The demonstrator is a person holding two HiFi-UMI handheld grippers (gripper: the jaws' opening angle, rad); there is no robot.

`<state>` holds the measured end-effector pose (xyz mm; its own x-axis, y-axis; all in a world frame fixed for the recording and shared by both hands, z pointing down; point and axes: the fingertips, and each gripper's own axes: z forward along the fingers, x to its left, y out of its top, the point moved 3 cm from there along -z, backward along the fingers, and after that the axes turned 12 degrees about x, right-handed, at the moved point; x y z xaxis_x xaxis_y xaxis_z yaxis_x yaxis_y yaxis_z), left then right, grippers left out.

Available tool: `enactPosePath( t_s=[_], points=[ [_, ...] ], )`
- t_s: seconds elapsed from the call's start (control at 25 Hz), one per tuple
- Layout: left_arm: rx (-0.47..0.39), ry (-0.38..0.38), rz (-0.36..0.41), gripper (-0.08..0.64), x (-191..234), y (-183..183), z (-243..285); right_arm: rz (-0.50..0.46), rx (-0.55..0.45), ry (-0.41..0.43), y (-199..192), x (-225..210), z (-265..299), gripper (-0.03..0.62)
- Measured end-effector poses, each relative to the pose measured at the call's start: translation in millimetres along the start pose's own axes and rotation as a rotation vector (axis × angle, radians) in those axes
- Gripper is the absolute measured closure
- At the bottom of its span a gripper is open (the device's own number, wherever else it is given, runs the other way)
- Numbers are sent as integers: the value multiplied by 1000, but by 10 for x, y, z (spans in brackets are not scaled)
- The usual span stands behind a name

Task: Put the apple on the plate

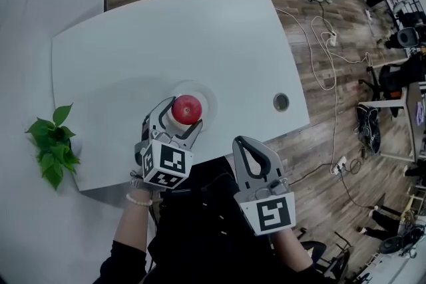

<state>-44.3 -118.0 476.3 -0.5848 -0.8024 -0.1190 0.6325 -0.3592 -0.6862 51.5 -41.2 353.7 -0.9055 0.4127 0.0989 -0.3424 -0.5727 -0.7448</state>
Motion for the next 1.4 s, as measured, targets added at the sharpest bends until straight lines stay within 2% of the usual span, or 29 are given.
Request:
enactPosePath(
  t_s=[0.84, 1.24, 1.4],
  points=[
    [124, 13, 21, 196, -199, -266, 525, 15, 48, 13, -320, -184, -59, 551],
    [107, 34, -8, 196, -223, -282, 551, 14, 62, 31, -399, -250, -80, 551],
    [117, 21, -28, 196, -210, -283, 564, 6, 56, 46, -393, -249, -51, 551]
  ],
)
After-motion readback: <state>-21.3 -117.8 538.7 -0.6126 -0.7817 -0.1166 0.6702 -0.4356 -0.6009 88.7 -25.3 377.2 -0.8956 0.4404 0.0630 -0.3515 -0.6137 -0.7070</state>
